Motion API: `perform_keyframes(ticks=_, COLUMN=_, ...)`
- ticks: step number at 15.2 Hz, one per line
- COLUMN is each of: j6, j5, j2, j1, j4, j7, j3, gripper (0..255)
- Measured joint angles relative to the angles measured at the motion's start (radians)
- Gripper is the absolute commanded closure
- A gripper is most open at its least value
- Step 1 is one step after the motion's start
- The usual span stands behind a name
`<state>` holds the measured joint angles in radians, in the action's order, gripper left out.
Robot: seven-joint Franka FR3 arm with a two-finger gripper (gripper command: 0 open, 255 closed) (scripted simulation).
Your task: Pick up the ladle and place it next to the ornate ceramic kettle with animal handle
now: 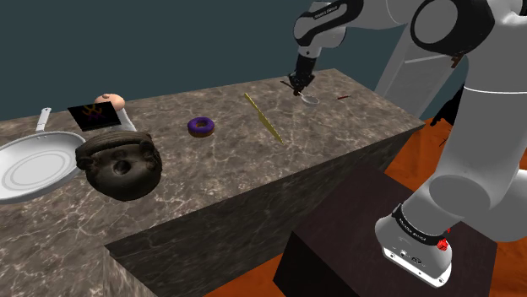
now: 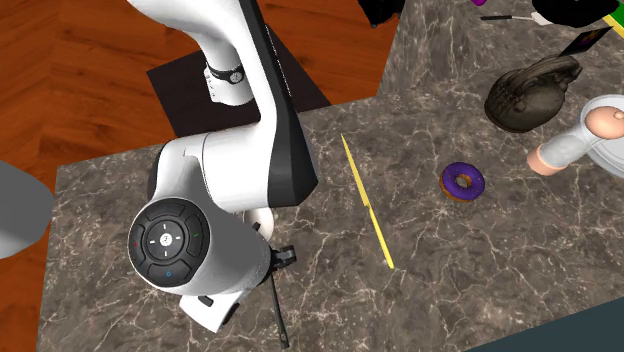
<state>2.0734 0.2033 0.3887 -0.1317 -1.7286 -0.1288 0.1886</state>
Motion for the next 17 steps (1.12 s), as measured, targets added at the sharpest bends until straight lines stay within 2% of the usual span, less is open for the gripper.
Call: perform_keyframes(ticks=17, j6=-0.200, j5=-0.026, j2=-0.063, j1=0.001, j4=0.141, j7=0.035, j3=0.009, gripper=255)
